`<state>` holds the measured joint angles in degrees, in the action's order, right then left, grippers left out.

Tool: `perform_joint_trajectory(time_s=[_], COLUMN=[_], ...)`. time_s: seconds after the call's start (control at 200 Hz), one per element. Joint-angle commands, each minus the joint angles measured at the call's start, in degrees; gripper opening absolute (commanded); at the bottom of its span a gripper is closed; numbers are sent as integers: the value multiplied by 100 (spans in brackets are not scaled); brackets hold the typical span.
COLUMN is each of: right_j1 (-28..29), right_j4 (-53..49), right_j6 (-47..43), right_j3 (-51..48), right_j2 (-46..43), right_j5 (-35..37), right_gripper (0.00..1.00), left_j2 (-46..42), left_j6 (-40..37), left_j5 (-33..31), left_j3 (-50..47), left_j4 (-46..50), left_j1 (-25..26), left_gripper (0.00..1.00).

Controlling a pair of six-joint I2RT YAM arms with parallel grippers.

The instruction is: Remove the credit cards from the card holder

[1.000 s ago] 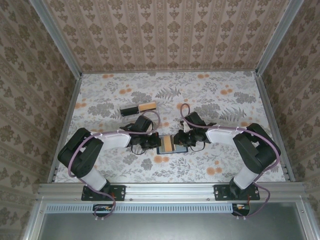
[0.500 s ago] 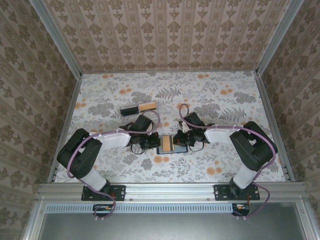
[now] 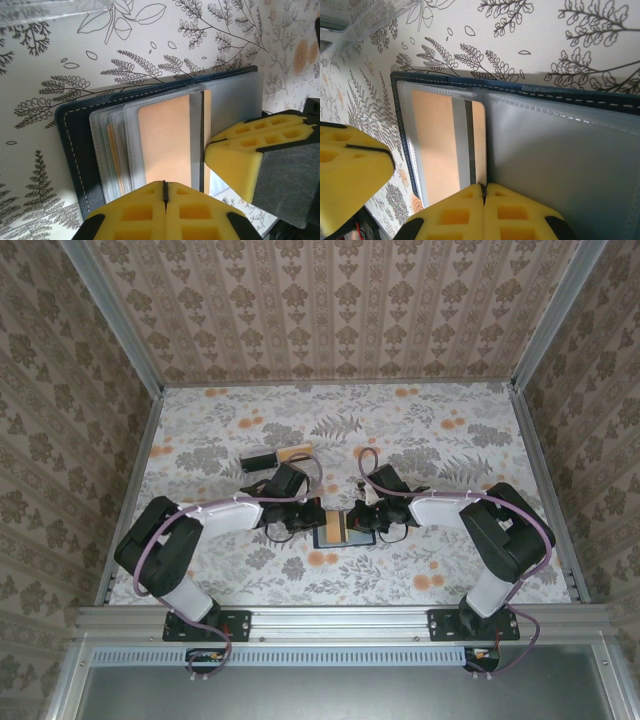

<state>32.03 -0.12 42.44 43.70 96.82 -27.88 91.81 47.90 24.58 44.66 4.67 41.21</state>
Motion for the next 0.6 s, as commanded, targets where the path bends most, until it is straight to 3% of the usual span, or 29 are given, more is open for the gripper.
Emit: perform_joint_trajectory(time_s=[0.0, 0.145, 0.595], right_j1=[-30, -30, -337], right_j4=[-129, -157, -610], right_j6=[-17, -32, -419], right_j3=[-125, -134, -334], right_j2=[-110, -118, -522], right_j5=[31, 28, 0], right_gripper=[0, 0, 0], left_j2=[208, 306, 234], left_j6=[101, 158, 130], left_j5=[151, 74, -166], left_j3=[-17, -65, -221], left_j4=[-157, -59, 300], left_j1=[40, 44, -8], left_gripper=[4, 0, 0])
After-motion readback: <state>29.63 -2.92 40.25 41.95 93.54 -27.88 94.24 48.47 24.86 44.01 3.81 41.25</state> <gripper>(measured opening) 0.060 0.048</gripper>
